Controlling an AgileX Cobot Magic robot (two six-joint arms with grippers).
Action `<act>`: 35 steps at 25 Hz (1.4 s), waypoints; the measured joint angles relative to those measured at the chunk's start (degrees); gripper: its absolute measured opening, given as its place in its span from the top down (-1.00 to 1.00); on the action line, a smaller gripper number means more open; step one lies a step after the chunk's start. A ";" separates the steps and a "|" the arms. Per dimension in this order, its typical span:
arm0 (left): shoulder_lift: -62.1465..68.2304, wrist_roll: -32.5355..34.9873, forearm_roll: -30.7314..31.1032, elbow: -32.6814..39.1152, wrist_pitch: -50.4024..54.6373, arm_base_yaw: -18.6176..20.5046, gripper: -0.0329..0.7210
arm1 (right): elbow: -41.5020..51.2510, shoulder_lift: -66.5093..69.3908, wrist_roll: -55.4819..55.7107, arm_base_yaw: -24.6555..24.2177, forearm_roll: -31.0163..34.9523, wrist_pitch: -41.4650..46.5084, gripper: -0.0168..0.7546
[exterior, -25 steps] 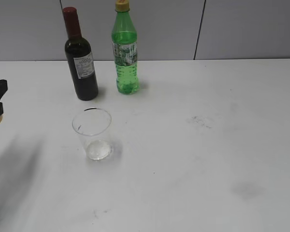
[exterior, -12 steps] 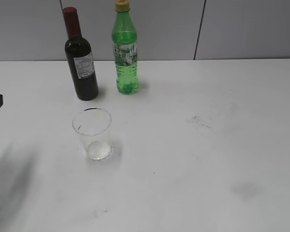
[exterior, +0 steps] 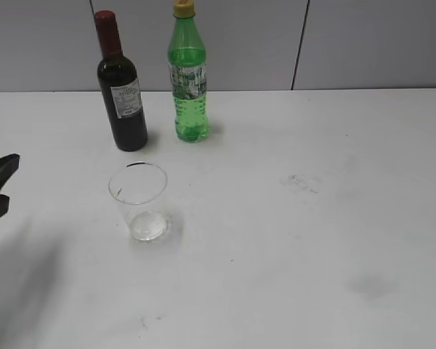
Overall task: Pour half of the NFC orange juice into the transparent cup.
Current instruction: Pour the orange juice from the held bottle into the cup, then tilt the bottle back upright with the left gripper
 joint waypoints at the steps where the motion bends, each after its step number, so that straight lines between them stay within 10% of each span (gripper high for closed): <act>1: 0.00 1.58 -1.22 0.00 0.55 -0.97 -0.34 | 0.00 0.00 0.00 0.00 0.00 0.00 -0.58; 21: -0.22 26.46 -10.74 -9.02 17.67 -4.83 -0.34 | 0.00 0.00 0.00 0.00 0.00 0.00 -0.58; 35: 2.78 65.63 -46.70 -11.41 10.75 -17.77 -0.34 | 0.00 0.00 0.00 0.00 0.00 0.00 -0.58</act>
